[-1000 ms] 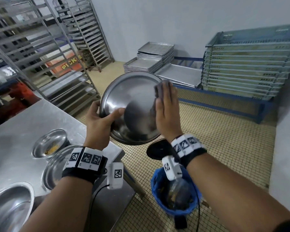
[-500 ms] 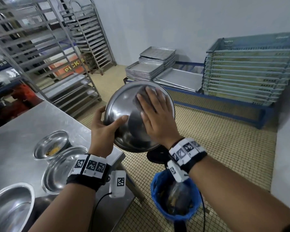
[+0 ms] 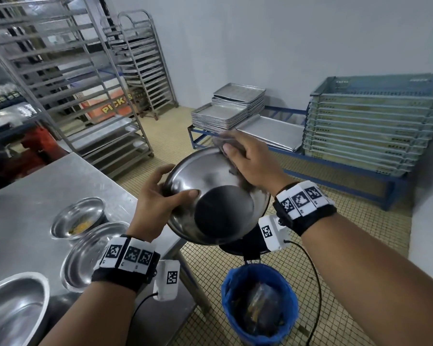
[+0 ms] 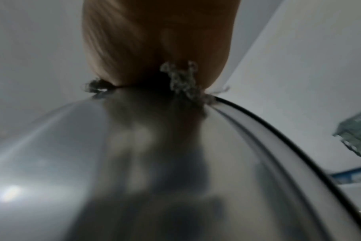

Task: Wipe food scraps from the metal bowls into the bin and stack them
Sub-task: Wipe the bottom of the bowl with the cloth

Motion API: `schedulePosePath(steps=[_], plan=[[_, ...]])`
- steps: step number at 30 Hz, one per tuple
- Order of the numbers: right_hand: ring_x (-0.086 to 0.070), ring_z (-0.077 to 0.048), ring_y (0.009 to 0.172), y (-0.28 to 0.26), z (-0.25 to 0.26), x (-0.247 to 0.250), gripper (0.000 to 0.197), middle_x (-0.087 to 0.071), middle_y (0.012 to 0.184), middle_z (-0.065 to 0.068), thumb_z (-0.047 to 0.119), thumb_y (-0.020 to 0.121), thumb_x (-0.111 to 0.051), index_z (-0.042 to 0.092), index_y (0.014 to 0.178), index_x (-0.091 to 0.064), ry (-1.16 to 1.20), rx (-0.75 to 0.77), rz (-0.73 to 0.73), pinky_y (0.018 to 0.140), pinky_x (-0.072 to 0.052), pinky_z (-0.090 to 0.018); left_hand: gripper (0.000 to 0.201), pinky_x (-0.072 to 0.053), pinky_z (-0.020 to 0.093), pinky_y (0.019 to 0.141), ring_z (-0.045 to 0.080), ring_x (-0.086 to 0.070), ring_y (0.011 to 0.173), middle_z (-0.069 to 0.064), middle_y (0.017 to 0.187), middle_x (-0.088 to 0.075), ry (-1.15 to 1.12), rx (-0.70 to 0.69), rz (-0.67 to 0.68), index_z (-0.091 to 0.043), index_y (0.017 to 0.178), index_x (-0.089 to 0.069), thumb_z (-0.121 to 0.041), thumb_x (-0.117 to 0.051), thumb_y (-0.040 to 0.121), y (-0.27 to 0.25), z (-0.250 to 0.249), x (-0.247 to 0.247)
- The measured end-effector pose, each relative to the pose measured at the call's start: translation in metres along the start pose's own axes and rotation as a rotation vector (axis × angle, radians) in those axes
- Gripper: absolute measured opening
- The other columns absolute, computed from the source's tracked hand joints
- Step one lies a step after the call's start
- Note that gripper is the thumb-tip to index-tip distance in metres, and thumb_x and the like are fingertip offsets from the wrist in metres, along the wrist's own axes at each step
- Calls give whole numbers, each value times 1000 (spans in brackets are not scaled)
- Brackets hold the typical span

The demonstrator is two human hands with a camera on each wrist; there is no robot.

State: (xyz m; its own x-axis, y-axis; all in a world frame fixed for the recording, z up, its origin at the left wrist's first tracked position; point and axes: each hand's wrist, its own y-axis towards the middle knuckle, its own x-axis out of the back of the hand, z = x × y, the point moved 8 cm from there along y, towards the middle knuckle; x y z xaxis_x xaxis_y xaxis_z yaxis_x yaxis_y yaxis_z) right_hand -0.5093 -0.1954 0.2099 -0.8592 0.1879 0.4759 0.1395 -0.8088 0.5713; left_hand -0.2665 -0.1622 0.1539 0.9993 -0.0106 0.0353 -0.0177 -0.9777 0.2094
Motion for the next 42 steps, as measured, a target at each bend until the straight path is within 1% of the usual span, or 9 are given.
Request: schedulePosePath(steps=[3,8,11,16,21,27,32,38,42], plan=[[-65,0,85,-12,-26,9,17,-66,91,23,36,101,-58,35,116,-65,66,-146,-1,84,-56,-36,87,-65,45,77,33,-77,93,13,102,-78,-47,-16,-40,-22,129,-62,-28,-98,51,-3,6,7],[-74,-14,69,-16,-25,20,12,-74,86,8,31,98,-63,30,110,-66,90,-160,-28,74,-61,-52,58,-59,26,63,14,-73,76,7,88,-73,204,-64,61,-16,110,-62,-38,-96,68,-8,-3,-18],[-74,-15,74,-16,-5,18,16,-74,95,7,32,97,-65,31,112,-67,25,-58,52,72,-62,-49,50,-60,41,62,27,-72,73,7,83,-72,352,-120,116,-21,99,-65,-58,-89,74,0,-15,-40],[-67,-14,96,-28,4,24,25,-73,106,7,33,97,-61,26,120,-66,-113,114,-6,85,-56,-39,31,-58,30,58,17,-75,68,2,82,-80,213,-110,71,-15,100,-73,-37,-82,79,12,-26,-58],[-59,0,90,-49,-35,36,23,-65,102,15,29,101,-56,26,123,-64,-78,-48,-77,78,-45,-20,53,-62,36,69,22,-77,79,6,93,-80,96,-56,31,-15,110,-73,-31,-93,64,14,-7,-47],[-55,-14,99,-33,-9,6,36,-58,107,6,34,98,-50,26,131,-61,-285,76,-64,86,-44,-32,54,-62,29,65,16,-78,79,-1,92,-79,112,-70,120,-27,106,-72,-26,-96,58,21,3,-60],[-60,-2,93,-47,-59,16,22,-62,102,20,30,106,-49,39,124,-58,12,-299,-224,86,-50,-36,61,-64,37,72,27,-78,87,7,96,-79,-31,-37,66,-18,114,-72,-24,-96,58,42,10,-23],[-59,-10,101,-11,-24,-10,32,-58,103,12,33,99,-52,26,128,-65,-178,-135,-219,89,-46,-27,58,-63,38,71,28,-78,89,6,97,-79,-56,-28,158,-20,112,-72,-24,-95,58,60,13,-17],[-65,-6,92,-20,-56,-12,31,-68,101,10,33,102,-51,28,130,-62,31,-309,-327,82,-51,-30,45,-62,33,69,23,-77,81,4,91,-79,-162,-38,130,-30,100,-76,-17,-92,60,72,10,3]])
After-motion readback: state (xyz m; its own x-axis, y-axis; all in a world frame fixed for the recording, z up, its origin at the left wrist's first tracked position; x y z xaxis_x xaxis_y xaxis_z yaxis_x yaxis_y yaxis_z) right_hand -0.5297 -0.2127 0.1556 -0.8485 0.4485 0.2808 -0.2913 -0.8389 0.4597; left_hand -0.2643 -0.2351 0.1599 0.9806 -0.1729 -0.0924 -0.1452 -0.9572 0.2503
